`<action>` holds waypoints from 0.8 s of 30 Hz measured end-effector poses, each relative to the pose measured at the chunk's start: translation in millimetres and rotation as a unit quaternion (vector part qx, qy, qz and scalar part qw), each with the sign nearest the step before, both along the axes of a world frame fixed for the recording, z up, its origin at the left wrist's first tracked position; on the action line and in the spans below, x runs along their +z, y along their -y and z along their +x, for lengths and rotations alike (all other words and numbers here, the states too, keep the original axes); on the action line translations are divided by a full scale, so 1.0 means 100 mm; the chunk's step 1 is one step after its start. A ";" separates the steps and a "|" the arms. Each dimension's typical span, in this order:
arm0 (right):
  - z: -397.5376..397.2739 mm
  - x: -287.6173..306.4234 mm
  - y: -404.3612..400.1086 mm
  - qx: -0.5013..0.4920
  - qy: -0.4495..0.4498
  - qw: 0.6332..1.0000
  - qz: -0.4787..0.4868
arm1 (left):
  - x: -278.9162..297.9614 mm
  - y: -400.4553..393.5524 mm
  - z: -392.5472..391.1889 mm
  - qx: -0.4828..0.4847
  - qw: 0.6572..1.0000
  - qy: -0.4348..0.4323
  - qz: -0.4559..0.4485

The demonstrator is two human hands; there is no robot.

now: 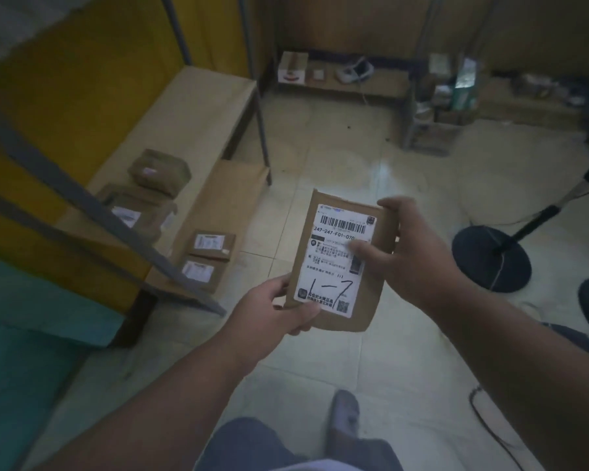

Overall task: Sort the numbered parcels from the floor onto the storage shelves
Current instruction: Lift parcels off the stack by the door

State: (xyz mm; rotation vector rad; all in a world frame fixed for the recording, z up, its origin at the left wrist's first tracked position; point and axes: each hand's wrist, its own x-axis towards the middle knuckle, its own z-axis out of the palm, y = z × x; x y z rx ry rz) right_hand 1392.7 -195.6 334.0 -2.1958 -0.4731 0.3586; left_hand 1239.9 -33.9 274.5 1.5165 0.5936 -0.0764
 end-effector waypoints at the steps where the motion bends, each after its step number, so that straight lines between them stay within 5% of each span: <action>1: 0.21 0.02 -0.12 0.017 0.000 1.000 -0.009 | 0.03 -0.07 0.15 0.013 1.000 -0.002 0.007; 7: 1.26 0.05 -1.10 0.106 0.001 0.994 -0.019 | 0.00 -0.76 0.94 0.104 0.994 -0.006 0.035; 18: 2.95 0.19 -2.26 0.127 -0.015 0.992 -0.007 | 0.11 -1.81 2.58 0.119 0.993 -0.014 0.017; 24: 3.83 -0.01 -3.24 0.266 -0.001 0.964 -0.019 | -0.03 -2.17 3.22 0.281 0.960 -0.015 0.012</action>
